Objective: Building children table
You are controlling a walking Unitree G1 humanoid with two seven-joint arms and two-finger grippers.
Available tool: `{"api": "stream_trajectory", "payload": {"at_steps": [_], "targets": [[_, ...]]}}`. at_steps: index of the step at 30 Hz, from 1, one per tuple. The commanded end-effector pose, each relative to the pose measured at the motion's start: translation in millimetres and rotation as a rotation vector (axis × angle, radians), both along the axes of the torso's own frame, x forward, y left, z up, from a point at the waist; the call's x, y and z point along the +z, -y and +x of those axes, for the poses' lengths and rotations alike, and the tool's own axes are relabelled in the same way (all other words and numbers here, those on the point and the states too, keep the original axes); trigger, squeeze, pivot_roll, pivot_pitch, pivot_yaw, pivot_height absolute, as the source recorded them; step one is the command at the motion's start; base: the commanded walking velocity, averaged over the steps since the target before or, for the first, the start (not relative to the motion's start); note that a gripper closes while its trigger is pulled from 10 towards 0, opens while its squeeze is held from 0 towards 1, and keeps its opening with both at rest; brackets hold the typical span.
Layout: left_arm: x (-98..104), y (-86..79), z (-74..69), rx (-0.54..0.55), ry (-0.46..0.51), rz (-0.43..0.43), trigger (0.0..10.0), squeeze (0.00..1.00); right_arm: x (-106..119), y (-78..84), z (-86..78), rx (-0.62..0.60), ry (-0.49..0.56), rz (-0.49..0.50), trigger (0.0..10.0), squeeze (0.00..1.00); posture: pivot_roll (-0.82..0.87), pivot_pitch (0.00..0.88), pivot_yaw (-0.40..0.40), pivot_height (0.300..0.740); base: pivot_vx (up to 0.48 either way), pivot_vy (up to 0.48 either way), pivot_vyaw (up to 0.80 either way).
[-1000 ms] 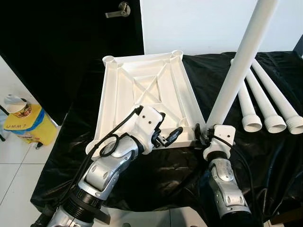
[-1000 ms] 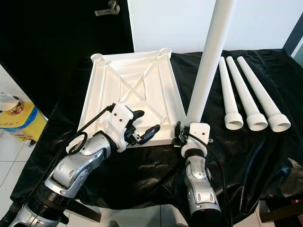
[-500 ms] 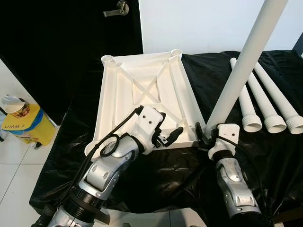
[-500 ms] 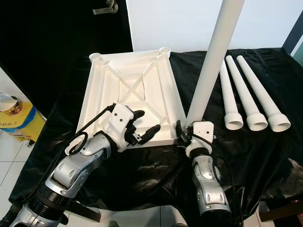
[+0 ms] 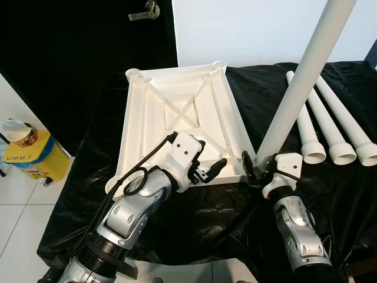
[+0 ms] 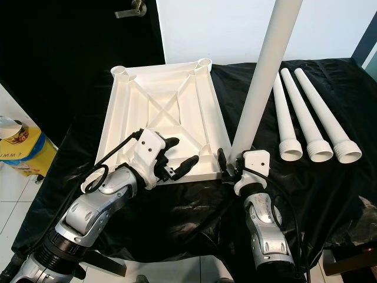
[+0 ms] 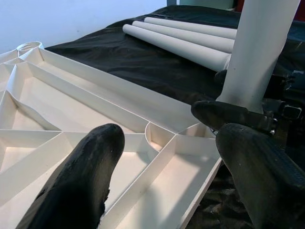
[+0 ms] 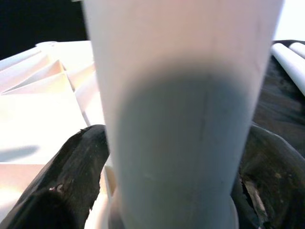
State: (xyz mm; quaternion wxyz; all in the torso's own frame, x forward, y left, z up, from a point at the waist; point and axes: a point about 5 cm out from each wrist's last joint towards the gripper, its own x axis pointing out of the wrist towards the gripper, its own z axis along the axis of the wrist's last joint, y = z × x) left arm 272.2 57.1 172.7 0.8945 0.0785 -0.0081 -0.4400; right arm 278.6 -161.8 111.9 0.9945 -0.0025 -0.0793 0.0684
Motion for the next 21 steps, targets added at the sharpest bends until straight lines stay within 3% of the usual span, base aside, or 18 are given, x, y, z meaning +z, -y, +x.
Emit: {"api": "stream_trajectory", "payload": {"at_steps": [1,12,21], "targets": [[0.1,3.5,-4.8,-0.113,-0.015,0.019,10.0,0.00,0.6,-0.7,-0.2,0.019,0.010,0.005,10.0,0.00,-0.04,0.059,0.048,0.740,0.000,0.000,0.00],[-0.7,2.8,-4.8,-0.118,-0.018,0.024,10.0,0.00,3.0,-0.7,0.4,0.071,0.031,-0.012,10.0,0.00,-0.04,0.057,0.062,0.740,0.000,0.000,0.00],[-0.2,2.1,-4.4,-0.123,-0.016,0.032,10.0,0.00,10.5,0.9,9.0,0.223,0.053,-0.082,10.0,0.00,-0.02,0.047,0.060,0.740,0.000,0.000,0.00]]}}
